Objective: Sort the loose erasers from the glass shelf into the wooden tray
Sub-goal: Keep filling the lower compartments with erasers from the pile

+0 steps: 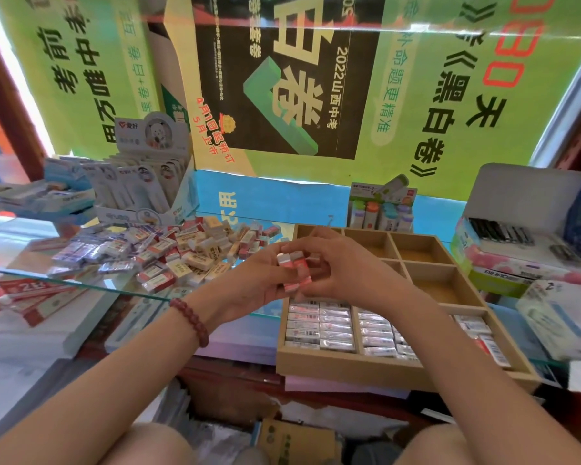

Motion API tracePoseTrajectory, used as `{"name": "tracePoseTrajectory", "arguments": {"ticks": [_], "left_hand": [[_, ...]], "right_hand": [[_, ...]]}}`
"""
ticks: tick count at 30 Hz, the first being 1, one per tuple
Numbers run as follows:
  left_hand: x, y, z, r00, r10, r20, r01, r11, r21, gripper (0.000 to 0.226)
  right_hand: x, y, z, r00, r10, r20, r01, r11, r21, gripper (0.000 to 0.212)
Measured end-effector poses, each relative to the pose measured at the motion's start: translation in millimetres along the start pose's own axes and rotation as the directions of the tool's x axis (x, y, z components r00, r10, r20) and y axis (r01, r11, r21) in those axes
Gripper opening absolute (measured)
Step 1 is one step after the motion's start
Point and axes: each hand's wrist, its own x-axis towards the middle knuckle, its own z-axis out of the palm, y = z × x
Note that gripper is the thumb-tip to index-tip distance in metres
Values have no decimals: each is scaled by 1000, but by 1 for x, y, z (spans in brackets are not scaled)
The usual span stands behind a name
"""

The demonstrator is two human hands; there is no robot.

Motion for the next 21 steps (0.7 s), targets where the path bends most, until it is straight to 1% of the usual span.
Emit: {"name": "tracePoseTrajectory", "arguments": {"ticks": [3, 6, 11, 13, 15, 18, 21], "left_hand": [[-3, 0, -6, 1000, 5, -6, -5, 1000, -19, 60], [-4, 2, -9, 1000, 10, -21, -11, 1000, -29, 57], [-3, 2, -12, 998, -20, -54, 17, 998, -54, 36], [-3, 2, -13, 996, -41, -75, 38, 999, -34, 32], [-2, 3, -13, 991, -47, -123, 48, 999, 7, 33], [-1, 5, -14, 977, -7, -211, 36, 990, 134, 30], [1, 3, -13, 967, 17, -255, 26, 986, 166, 26]], "right_hand": [[5, 0, 5, 1000, -17, -14, 18, 1000, 17, 56], [10, 2, 9, 998, -41, -49, 42, 999, 25, 52], [17, 6, 15, 993, -87, -84, 88, 996, 6, 49], [19, 8, 12, 993, -84, -80, 84, 996, -14, 50], [19, 10, 9, 994, -74, -79, 72, 997, -27, 51], [17, 8, 6, 995, -67, -78, 64, 997, -42, 51], [17, 6, 5, 995, -77, -61, 73, 995, -70, 48]]}}
